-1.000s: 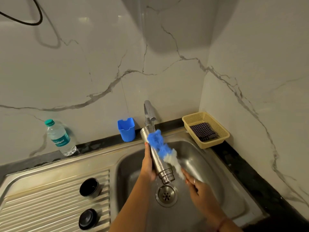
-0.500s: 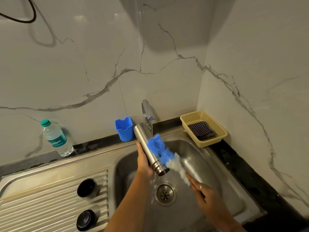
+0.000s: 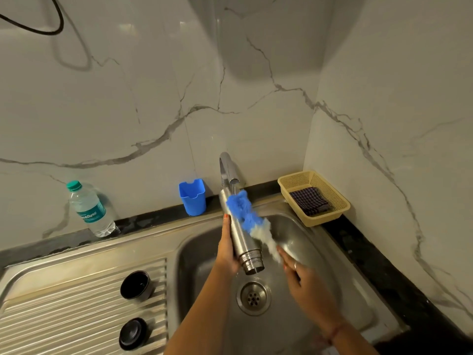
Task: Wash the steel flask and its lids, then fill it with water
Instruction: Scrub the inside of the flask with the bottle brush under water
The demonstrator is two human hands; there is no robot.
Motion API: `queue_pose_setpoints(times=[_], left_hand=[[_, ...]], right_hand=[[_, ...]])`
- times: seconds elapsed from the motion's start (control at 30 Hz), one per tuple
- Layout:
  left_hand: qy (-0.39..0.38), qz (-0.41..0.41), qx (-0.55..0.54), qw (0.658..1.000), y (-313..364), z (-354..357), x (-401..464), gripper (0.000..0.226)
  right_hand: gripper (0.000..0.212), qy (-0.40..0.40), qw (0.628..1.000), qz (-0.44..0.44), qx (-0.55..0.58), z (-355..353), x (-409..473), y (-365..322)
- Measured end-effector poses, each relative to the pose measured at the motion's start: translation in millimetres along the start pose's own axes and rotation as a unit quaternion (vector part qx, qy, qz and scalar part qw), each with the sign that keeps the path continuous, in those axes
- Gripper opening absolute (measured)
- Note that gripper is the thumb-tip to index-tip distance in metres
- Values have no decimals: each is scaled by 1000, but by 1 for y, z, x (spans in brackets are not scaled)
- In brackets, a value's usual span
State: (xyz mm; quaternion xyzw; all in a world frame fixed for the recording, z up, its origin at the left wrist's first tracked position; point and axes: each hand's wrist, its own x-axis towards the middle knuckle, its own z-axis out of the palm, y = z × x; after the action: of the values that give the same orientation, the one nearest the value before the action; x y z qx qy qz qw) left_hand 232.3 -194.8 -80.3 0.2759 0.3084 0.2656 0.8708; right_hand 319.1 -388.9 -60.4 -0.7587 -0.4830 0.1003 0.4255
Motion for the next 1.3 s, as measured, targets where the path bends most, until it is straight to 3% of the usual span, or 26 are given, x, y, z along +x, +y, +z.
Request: queue_pose_setpoints(times=[0.13,0.23,0.4,0.67,0.8,0.9,1.17,1.3], left_hand=[[40,-5,34,999,-6,2,0,68],[28,-9,25,999,1,-2,5,72],[-3,-12,-4,1000,9,-6,-1,76],[13,-28,67,997,-5,-2,-7,74],[8,-28,48,998,-5,-7,-8,66],[8,-34,29,999,-3,-11,-8,72],[4,-51,99,994,-21,-13,-16,78],[20,-56,95,994,-18,-24,-11,78]], right_hand=[[44,6,1000,5,10,6,38,-11],[35,-1,1000,-9,20,10,11,2],[50,-17,999,-29,30,5,-41,9],[47,-8,1000,8,-26,10,61,-26],[50,4,1000,3,-19,13,22,-13],[53,-7,999,-11,-39,17,-12,-1],[48,-4,996,37,-77,7,37,-20],[62,-40,989,10,-141,14,-1,-11]])
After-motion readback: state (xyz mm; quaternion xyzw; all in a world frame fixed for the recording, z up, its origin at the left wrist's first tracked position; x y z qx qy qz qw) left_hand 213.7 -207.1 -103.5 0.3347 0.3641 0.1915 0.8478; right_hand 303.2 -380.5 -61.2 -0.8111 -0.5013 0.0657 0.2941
